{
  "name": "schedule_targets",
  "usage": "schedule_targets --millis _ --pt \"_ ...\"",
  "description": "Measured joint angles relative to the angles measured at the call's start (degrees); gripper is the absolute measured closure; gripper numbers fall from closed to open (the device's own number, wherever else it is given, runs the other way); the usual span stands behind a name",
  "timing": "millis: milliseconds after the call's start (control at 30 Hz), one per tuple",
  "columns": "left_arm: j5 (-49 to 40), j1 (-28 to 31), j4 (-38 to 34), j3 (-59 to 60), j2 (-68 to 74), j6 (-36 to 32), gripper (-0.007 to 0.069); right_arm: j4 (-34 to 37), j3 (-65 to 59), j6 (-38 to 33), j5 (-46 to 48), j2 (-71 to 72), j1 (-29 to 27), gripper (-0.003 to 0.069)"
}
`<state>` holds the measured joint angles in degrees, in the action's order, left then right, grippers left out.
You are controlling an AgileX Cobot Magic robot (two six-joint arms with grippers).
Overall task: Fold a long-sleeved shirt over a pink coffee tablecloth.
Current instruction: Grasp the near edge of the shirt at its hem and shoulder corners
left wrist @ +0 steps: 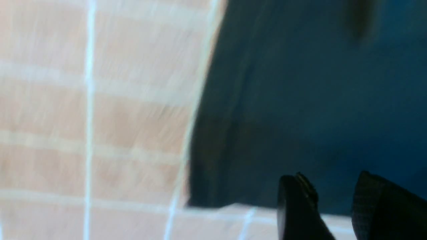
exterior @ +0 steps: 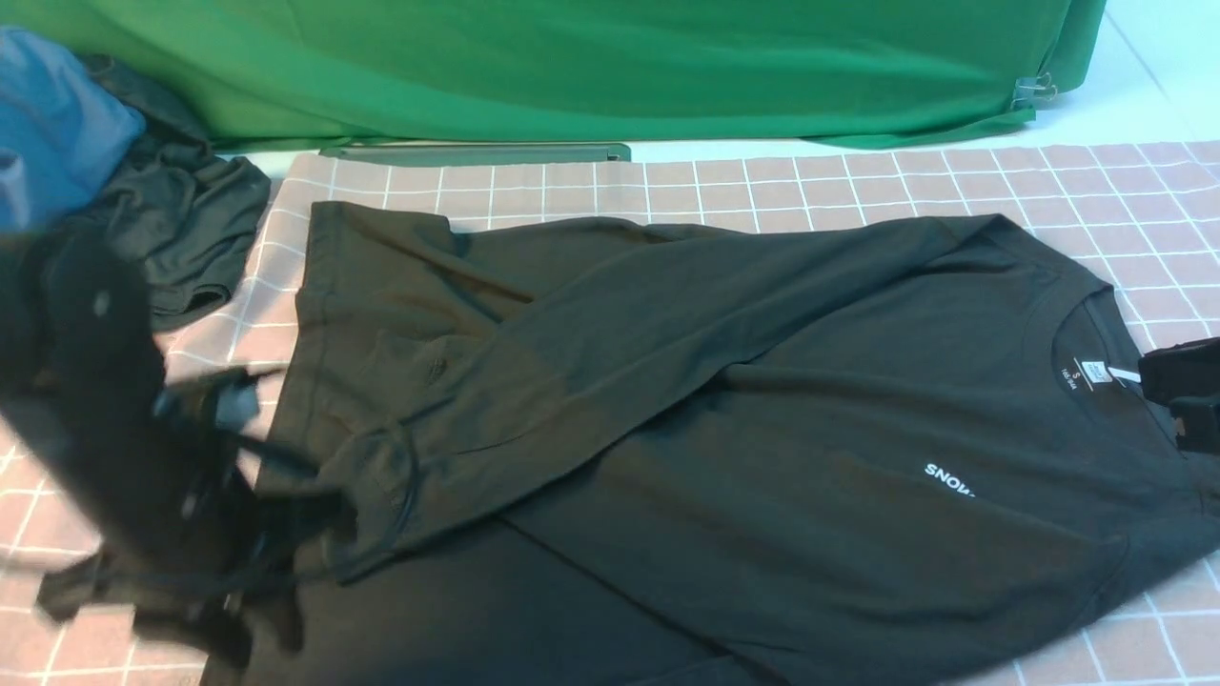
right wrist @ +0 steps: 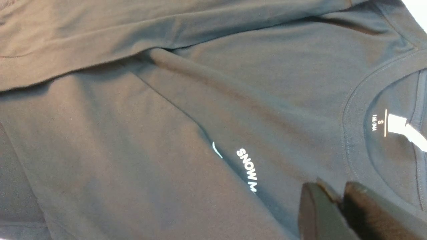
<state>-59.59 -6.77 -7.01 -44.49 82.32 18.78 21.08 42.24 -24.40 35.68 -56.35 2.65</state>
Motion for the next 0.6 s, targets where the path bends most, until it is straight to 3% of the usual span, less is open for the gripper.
schedule_targets --millis 167,333,500,600 --pt "1.3 0.0 4.6 6.6 -4.5 2.5 0.0377 0.0 0.0 0.0 0.0 0.0 0.0 0.0515" --pt "4.1 0.0 9.6 10.4 -5.4 5.0 0.0274 0.0 0.0 0.0 0.0 0.0 0.0 0.0515" --pt "12.7 0.0 11.0 13.7 -5.4 6.5 0.0155 0.0 0.0 0.1 0.0 0.0 0.0 0.0515" --pt "14.6 0.0 10.3 14.0 -5.1 6.5 0.0145 0.1 0.0 0.1 0.0 0.0 0.0 0.0512"
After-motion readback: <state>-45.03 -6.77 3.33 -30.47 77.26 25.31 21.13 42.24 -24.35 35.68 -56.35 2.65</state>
